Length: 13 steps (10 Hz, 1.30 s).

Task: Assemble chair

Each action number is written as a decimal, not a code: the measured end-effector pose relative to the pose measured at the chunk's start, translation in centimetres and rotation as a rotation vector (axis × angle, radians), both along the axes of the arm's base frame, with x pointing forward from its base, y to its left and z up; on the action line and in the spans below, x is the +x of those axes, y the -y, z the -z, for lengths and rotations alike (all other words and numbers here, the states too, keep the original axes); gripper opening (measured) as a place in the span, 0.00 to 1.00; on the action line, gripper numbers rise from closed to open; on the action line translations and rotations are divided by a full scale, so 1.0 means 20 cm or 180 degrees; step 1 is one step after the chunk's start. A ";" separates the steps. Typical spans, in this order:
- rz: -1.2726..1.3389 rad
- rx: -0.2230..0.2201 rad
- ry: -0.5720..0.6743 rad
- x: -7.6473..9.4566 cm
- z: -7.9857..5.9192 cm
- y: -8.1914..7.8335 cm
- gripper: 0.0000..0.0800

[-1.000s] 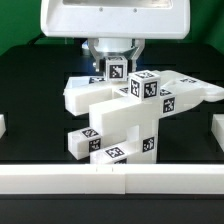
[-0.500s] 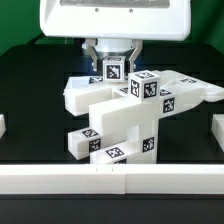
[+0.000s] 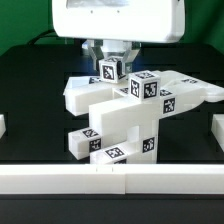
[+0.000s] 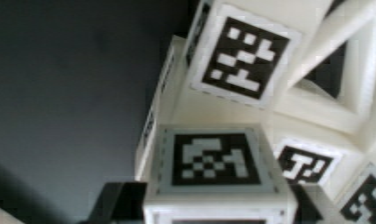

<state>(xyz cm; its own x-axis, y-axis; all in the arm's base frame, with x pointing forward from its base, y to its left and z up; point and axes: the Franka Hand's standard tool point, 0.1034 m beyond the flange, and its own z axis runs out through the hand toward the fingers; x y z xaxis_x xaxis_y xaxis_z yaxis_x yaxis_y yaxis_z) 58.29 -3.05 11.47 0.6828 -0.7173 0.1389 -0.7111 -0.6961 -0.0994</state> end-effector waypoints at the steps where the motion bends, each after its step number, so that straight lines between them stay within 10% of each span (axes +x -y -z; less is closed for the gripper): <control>1: -0.0011 -0.0002 0.0000 0.00 0.00 0.00 0.36; 5: -0.0541 -0.0086 -0.0018 0.00 0.00 -0.03 0.76; 13: -0.2852 -0.0530 -0.0135 -0.01 0.00 -0.04 0.81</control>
Offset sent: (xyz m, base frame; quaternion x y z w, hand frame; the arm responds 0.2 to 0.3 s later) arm -0.0017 0.0136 0.0040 -0.0211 -0.0105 -0.0978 0.9949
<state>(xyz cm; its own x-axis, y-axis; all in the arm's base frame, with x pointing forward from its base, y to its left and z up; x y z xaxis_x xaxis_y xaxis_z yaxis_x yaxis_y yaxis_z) 58.04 -2.34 11.45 0.9816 0.1112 0.1553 0.1021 -0.9926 0.0657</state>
